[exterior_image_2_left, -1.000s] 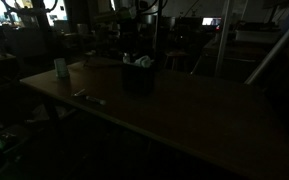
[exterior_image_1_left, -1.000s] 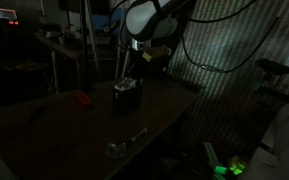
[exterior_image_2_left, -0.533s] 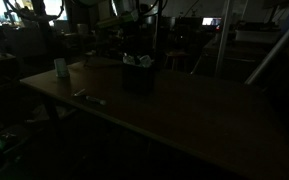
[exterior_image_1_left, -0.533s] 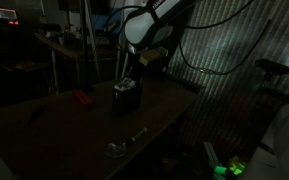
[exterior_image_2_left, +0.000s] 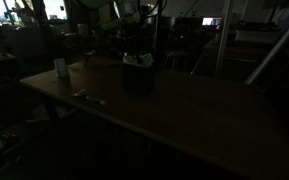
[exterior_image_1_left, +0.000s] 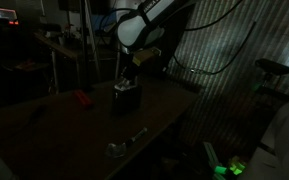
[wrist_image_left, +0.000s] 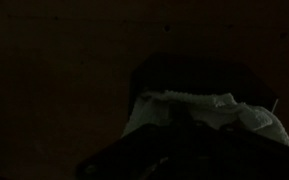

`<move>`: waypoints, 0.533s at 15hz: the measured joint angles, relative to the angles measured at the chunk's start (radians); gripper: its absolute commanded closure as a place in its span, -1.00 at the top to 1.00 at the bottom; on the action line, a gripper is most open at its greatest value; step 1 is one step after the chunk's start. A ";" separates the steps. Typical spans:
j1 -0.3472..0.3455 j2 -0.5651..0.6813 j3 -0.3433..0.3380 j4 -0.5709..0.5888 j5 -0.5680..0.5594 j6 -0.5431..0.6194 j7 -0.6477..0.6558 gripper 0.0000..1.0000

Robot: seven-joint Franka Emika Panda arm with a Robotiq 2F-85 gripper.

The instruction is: Take the cloth and shove it in the box

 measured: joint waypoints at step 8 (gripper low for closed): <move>0.017 0.131 0.001 0.039 0.020 0.002 -0.002 -1.00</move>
